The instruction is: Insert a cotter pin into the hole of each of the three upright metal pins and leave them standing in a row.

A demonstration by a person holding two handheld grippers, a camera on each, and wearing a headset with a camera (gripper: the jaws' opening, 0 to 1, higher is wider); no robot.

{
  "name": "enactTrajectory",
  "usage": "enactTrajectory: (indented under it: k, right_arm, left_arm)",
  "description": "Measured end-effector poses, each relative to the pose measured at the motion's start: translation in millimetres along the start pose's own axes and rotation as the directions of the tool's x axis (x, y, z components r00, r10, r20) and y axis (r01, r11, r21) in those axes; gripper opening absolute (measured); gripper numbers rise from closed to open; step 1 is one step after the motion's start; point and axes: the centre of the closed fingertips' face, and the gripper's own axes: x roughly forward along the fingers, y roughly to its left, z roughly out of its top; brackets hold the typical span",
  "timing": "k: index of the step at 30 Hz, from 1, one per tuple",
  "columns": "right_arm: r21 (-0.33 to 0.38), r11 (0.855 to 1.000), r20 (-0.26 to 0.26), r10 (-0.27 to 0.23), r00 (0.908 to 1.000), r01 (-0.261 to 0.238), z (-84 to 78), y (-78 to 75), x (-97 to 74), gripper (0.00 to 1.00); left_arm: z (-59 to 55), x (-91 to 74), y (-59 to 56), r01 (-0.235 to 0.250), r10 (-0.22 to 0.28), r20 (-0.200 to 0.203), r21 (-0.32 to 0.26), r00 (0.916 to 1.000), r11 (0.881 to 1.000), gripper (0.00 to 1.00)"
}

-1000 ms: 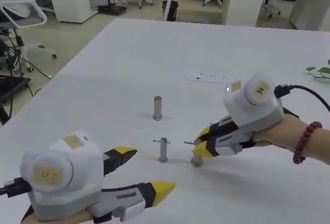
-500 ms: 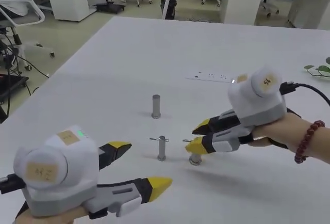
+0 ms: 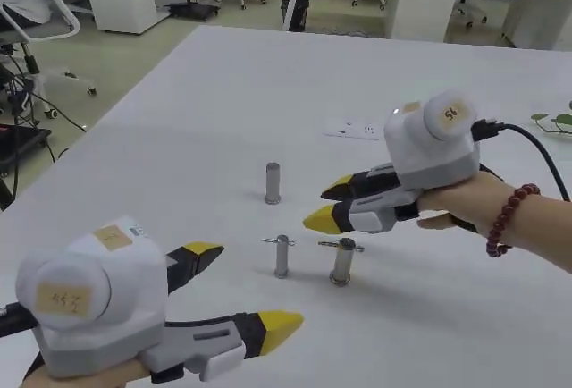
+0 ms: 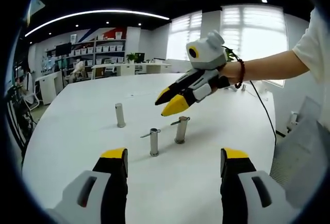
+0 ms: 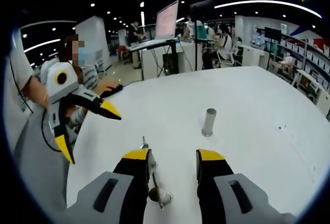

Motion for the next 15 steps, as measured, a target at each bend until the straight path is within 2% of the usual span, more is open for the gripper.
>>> enactTrajectory:
  k: [6,9,11,15]
  right_arm:
    - [0.014,0.999,0.048,-0.051,0.9975,0.05,14.2,-16.0,11.5,0.4]
    - [0.028,0.997,0.048,-0.069,0.9965,0.068,15.6,-22.4,18.0,0.42]
    - [0.065,0.995,0.059,-0.078,0.9952,0.074,16.2,-26.8,22.8,0.43]
    - [0.078,0.993,0.06,-0.096,0.9936,0.091,15.4,-35.5,32.0,0.43]
  left_arm:
    - [0.1,0.6,-2.0,0.005,-0.005,-0.003,0.008,1.0,1.0,0.75]
    - [-0.3,0.3,-3.0,0.006,-0.006,-0.006,0.018,1.0,1.0,0.75]
    - [-0.8,0.3,-3.6,0.006,-0.006,-0.008,0.016,0.9999,1.0,0.75]
    - [-1.7,0.5,-5.1,0.01,-0.01,-0.011,0.015,0.9999,1.0,0.76]
